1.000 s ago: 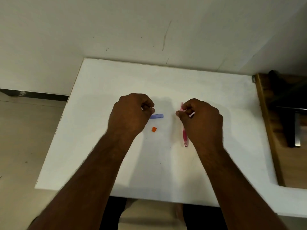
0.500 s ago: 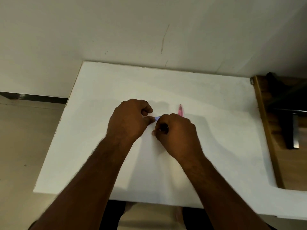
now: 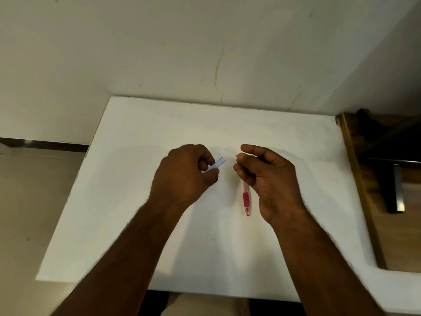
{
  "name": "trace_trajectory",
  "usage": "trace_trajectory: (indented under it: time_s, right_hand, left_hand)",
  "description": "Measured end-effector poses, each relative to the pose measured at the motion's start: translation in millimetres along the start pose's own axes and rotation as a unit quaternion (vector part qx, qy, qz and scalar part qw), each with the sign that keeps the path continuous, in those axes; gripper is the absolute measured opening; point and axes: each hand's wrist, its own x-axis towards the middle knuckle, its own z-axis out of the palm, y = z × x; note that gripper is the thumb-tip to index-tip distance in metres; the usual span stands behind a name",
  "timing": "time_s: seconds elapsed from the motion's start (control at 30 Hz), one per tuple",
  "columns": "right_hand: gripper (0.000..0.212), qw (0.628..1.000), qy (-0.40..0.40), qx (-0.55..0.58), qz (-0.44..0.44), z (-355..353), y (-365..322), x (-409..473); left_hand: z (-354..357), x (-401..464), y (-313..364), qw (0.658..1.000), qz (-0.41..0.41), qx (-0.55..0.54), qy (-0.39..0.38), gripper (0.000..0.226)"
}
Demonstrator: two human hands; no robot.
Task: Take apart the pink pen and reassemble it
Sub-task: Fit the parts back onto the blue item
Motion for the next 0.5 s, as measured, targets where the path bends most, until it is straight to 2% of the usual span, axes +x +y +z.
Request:
trace_trajectory:
  time_s: [0.2, 0.4, 0.5]
  right_hand:
    - [0.010, 0.999, -0.012, 0.034, 0.019, 3, 2, 0]
    - [0.012, 0.998, -0.035, -0.044, -0.028, 3, 0, 1]
    - [0.016, 0.985, -0.037, -0.147, -0.085, 1, 0, 2]
  left_hand:
    - [-5, -4, 10, 0.996, 0.070, -0.048, 0.015, 0.013]
    - [-6, -4, 11, 0.995, 0.084, -0.043, 0.028, 0.012]
    - [-8, -3, 9, 0.995, 0.094, -0.029, 0.029, 0.009]
